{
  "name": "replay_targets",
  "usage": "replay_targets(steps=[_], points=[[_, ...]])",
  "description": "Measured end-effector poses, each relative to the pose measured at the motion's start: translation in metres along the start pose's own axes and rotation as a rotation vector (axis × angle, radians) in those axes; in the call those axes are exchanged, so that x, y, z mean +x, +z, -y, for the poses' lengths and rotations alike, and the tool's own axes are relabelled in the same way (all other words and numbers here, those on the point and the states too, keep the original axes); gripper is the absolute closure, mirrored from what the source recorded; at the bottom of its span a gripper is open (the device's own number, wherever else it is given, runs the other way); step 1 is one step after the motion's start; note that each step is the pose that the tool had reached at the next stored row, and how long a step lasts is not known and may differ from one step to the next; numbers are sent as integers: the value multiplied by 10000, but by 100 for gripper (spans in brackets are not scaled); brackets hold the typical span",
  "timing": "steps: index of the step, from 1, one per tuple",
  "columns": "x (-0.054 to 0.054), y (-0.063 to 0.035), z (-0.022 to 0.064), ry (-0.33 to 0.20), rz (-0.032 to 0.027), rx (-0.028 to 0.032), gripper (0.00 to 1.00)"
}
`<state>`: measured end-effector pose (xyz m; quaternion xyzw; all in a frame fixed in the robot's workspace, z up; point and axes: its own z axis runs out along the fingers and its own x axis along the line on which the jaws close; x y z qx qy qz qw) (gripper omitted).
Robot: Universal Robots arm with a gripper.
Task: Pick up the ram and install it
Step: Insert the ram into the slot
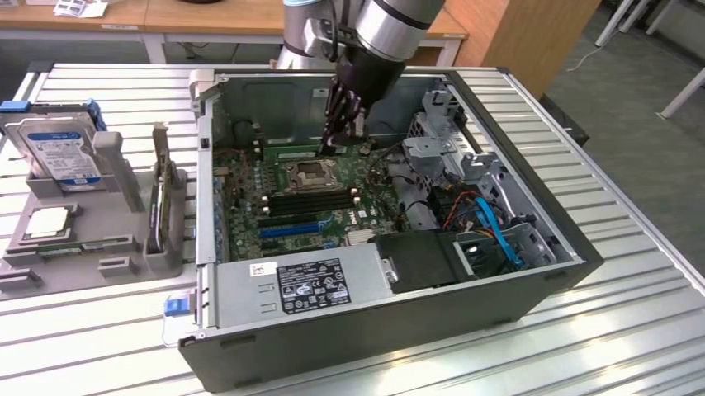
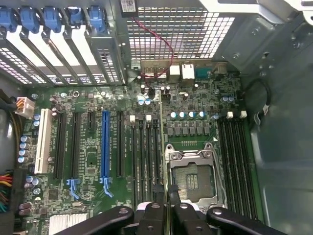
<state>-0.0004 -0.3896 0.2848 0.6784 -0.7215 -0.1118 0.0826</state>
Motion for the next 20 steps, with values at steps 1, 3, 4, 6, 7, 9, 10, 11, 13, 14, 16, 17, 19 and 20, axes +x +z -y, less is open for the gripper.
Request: replay_targets(steps=[1,3,4,6,7,9,10,11,13,14,16,17,19,20], points=[[0,0,0,0,-1,0,86],[0,1,1,-1,-1,0,86],[1,11,4,-1,-1,0,86],[2,46,14,-2,-1,0,86],[2,63,19,-2,0,0,86],[3,97,29,-2,-1,-1,86],[4,115,34,-2,-1,-1,86],[5,132,39,1,0,0,86],[7,168,49,13,3,1,86],[8,185,54,21,5,1,86],[9,220,63,37,9,1,86],[10,239,69,46,13,1,86],[11,269,77,64,18,2,86],[11,270,78,67,15,2,86]])
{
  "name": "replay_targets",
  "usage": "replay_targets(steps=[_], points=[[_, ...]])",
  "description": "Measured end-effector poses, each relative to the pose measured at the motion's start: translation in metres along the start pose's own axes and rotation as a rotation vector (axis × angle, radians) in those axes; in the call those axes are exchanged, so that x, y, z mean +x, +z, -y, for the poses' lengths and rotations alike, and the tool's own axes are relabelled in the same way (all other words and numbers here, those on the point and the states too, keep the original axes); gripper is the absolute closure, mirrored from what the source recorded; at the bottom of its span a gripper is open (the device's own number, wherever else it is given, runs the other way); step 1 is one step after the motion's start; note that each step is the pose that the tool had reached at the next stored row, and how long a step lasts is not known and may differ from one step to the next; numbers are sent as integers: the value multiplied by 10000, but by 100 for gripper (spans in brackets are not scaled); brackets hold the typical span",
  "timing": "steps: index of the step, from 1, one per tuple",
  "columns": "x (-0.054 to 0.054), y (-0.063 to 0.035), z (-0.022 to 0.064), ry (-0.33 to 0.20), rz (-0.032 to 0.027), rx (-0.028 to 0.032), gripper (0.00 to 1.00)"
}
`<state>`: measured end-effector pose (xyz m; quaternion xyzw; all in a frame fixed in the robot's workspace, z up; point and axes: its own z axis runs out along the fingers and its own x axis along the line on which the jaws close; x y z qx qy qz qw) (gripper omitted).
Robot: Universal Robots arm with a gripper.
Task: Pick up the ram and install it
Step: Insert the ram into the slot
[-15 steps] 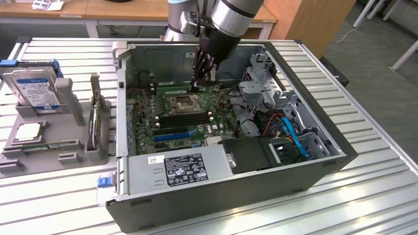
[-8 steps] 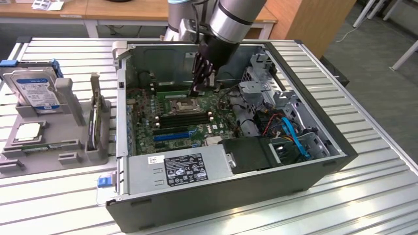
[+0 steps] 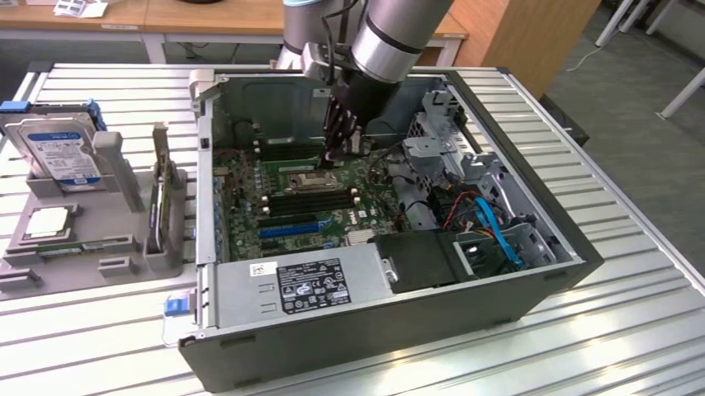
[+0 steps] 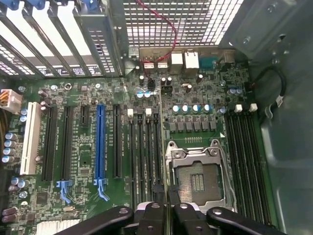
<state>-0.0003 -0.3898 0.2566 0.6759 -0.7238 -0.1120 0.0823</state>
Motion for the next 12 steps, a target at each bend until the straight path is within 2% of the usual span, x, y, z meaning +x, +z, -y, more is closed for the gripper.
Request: replay_targets(steps=[4,12], points=[[9,0,5,1,1,1,86],[116,-2,21,42,13,2,86]])
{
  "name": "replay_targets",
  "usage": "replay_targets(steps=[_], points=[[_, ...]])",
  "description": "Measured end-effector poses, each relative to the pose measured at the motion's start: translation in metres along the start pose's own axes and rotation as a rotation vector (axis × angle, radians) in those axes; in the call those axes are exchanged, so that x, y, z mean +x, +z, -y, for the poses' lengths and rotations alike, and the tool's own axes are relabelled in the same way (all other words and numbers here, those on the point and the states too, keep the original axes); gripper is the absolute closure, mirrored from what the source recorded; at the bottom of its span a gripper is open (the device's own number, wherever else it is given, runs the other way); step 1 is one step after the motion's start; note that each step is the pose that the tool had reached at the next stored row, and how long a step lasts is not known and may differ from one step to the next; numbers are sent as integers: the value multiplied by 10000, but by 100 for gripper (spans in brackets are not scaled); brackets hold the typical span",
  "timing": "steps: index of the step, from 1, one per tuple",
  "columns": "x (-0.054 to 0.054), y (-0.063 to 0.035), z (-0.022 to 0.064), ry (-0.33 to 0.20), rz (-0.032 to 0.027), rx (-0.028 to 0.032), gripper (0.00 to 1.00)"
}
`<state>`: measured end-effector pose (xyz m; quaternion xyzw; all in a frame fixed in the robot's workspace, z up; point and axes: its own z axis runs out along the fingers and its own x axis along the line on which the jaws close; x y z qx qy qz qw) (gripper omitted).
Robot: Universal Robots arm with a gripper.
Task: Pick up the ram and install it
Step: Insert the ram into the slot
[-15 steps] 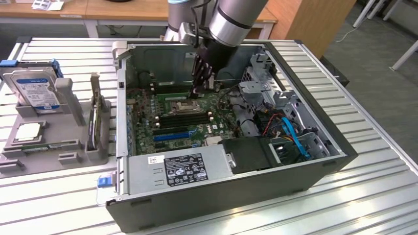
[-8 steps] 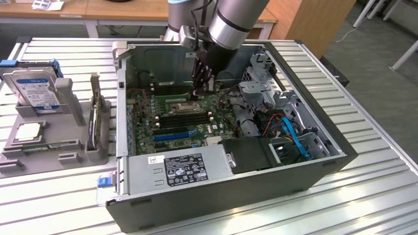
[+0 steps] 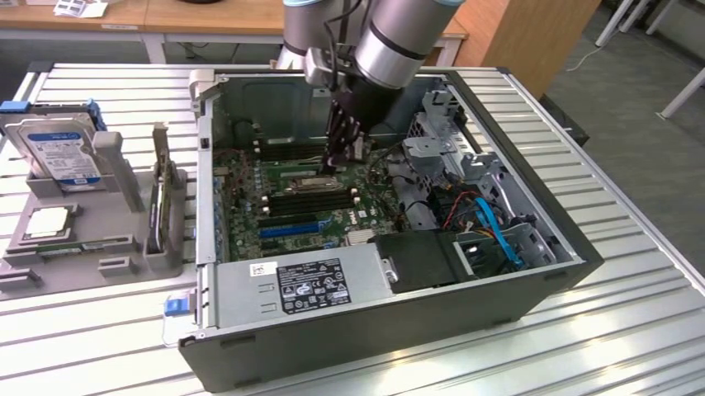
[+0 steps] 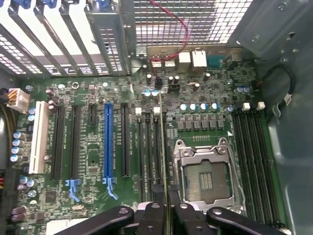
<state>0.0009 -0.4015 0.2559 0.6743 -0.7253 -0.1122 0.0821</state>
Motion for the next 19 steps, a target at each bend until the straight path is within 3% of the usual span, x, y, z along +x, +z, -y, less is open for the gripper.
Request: replay_targets(steps=[9,19], points=[[75,-1,7,291,82,8,86],[135,-8,26,297,84,6,86]])
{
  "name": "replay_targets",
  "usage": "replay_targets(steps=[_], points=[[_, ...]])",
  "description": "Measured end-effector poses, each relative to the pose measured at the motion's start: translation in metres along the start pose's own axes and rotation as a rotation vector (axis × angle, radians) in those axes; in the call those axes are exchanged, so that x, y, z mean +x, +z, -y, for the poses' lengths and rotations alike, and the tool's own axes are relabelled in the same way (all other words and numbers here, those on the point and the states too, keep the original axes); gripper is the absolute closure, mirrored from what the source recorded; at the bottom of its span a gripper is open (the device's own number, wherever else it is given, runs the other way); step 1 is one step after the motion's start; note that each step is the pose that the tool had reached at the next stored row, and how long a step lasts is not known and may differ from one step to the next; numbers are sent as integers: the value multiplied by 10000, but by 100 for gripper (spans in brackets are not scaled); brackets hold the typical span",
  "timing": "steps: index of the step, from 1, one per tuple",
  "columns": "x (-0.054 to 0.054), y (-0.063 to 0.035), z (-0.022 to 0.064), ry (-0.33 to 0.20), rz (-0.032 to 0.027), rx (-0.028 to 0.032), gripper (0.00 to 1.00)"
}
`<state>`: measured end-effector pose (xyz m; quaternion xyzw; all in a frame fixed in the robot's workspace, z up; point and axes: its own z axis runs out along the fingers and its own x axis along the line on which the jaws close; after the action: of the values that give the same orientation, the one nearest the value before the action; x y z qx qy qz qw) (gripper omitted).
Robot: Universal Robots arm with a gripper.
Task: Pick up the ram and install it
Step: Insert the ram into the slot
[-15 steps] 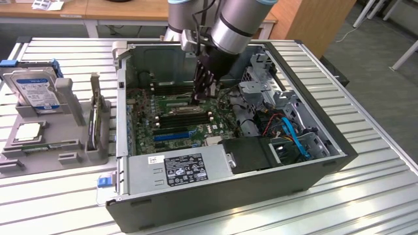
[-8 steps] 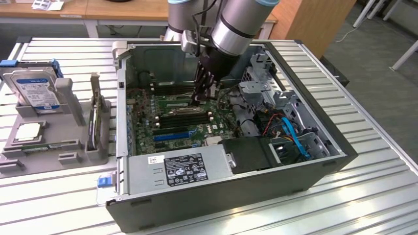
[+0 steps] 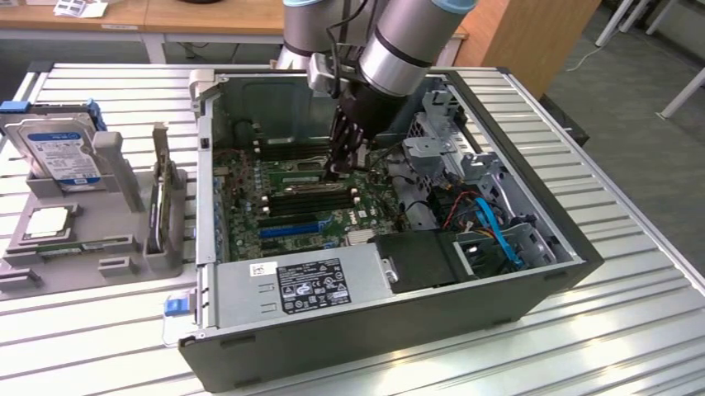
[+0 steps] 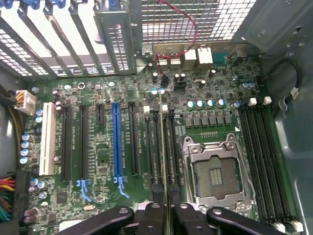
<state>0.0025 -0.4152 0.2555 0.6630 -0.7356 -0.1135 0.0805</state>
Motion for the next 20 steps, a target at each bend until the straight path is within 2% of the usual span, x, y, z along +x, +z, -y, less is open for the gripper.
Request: replay_targets(steps=[2,20], points=[[0,6,2,0,3,0,86],[11,319,91,0,0,1,86]])
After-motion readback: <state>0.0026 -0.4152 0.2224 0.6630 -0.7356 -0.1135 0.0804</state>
